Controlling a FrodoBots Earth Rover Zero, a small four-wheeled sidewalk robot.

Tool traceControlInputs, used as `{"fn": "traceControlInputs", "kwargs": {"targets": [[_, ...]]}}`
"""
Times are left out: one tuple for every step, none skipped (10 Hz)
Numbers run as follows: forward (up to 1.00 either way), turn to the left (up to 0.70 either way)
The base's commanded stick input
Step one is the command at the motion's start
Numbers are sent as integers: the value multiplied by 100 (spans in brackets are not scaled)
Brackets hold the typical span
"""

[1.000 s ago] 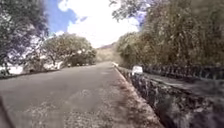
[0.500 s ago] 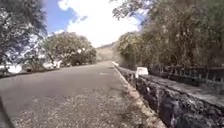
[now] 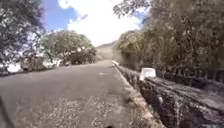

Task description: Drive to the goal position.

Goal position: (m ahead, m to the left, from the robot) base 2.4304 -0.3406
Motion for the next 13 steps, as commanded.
{"fn": "traceControlInputs", "kwargs": {"targets": [[70, 0], [70, 0], [70, 0], [70, 0], [70, 0], [70, 0], [70, 0], [70, 0], [70, 0], [70, 0], [70, 0], [70, 0], [70, 0]]}}
